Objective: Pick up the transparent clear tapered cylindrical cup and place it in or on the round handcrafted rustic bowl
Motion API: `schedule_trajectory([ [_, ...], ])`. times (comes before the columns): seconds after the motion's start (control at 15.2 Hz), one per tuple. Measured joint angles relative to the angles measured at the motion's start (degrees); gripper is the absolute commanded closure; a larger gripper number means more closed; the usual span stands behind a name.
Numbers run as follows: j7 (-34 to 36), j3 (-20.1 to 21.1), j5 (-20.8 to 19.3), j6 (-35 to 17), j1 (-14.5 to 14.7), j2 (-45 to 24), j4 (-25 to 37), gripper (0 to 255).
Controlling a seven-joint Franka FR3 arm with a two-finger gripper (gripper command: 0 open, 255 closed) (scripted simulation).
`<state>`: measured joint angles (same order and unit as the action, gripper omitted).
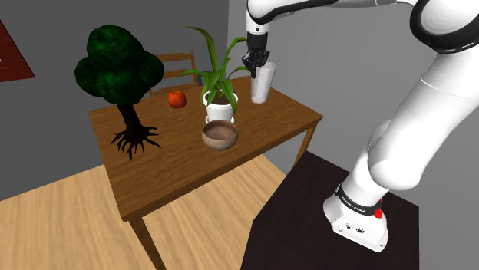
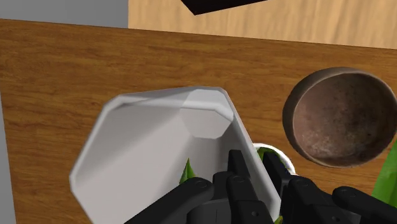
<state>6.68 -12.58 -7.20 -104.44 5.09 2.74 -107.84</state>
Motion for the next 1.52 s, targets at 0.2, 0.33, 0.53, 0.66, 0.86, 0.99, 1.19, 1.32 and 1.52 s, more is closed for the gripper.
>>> schedule_trajectory([
  [0.2,3.64,2.03,0.48,1.71,1.91,-1.53,2.78,255],
  [0.33,5.98,3.31,0.82,2.72,3.15,-2.9,4.87,255],
  [0.53,9.1,4.97,1.31,4.66,4.86,-5.59,9.14,255],
  [0.66,11.26,6.07,1.6,5.58,6.05,-7.8,12.06,255],
  [0.86,14.53,7.66,1.85,7.79,7.96,-10.56,16.63,255],
  [0.99,16.65,8.63,2.0,9.55,9.24,-12.79,20.41,255],
  [1.19,17.53,8.96,2.03,8.56,9.68,-13.62,20.14,255],
  [1.32,17.76,9.01,2.02,7.31,9.74,-13.83,19.08,255],
  [1.52,17.98,8.99,1.97,4.97,9.73,-13.59,16.48,255],
])
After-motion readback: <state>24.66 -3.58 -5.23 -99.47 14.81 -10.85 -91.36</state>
